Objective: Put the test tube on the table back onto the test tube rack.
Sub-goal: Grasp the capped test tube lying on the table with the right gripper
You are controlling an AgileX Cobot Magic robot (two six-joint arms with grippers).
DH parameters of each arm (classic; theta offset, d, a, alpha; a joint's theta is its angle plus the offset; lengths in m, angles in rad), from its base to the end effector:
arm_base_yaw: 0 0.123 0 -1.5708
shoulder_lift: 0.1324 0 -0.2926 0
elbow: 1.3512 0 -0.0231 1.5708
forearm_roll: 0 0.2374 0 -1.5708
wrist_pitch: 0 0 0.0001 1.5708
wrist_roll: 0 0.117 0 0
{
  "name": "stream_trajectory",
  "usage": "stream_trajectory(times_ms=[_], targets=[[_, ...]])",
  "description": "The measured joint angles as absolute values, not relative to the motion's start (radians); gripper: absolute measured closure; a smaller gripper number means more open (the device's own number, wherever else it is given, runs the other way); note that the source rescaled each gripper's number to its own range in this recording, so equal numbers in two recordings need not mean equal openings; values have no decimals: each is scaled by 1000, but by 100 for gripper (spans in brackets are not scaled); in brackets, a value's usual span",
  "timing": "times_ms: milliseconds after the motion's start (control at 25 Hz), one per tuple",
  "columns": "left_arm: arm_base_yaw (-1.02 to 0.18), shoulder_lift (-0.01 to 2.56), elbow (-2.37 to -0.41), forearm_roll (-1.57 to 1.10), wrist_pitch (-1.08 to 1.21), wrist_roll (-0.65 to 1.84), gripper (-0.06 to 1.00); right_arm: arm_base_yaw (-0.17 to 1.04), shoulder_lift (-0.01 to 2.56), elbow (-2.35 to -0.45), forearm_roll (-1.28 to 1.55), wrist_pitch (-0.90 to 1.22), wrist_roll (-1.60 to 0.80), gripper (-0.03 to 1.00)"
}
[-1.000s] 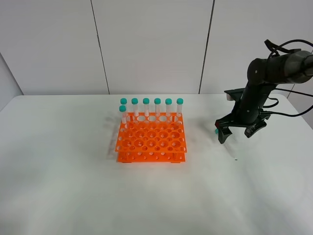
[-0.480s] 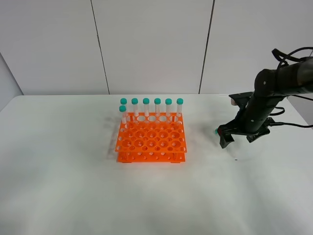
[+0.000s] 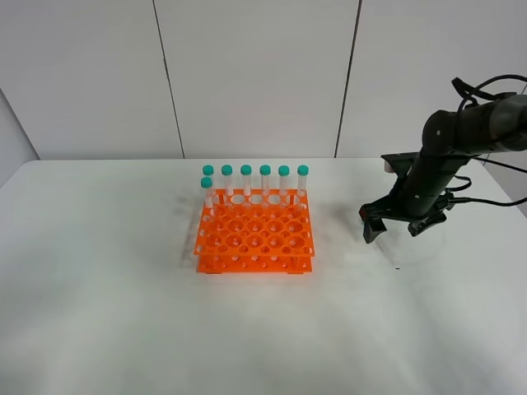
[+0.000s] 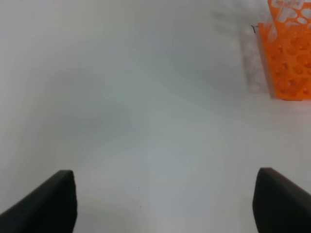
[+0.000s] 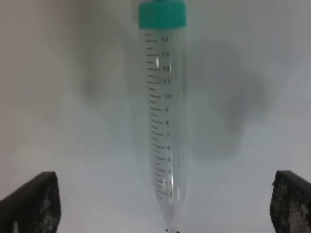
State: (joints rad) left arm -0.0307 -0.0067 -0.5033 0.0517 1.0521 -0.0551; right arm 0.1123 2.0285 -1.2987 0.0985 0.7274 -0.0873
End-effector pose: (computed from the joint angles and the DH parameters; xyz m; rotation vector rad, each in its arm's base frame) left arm -0.0018 0.0053 0.2609 -0.0271 2.0245 0.0074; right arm 0.3869 0.0513 0.1280 -0.1948 2.9334 0.1109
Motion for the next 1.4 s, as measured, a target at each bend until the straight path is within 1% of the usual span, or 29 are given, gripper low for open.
stream_trajectory(times_ms=[200,760,840,880,960,1000,1040,1080,1160,1200,1240,1400], targets=[[-31,-7,-503,52,1052,-55,-6,112,2051,-1321,98,759,-67,2],[-31,-7,-503,52,1052,-54,-6,112,2133,-1326,92,730,-67,2],[-31,-7,-503,52,1052,-54,-6,112,2134,-1326,90,730,-67,4],[-31,-7,-503,52,1052,-54,-6,112,2135,-1326,88,730,-67,8],[-31,-7,-503,52,1052,-54,-6,112,2135,-1326,84,730,-67,19],[-31,-7,-503,52,1052,-54,-6,112,2135,-1326,84,730,-67,28],[-31,-7,-503,52,1052,-54,-6,112,2135,-1326,84,730,-67,41],[-31,-7,-503,52,1052,-54,-6,112,2135,-1326,84,732,-67,58],[-31,-7,-503,52,1052,-54,-6,112,2137,-1326,79,737,-66,97],[-31,-7,-503,52,1052,-53,-6,112,2137,-1326,77,737,-66,91],[-31,-7,-503,52,1052,-53,-6,112,2137,-1326,73,737,-67,93],[-31,-7,-503,52,1052,-53,-6,112,2124,-1344,71,778,-75,93]])
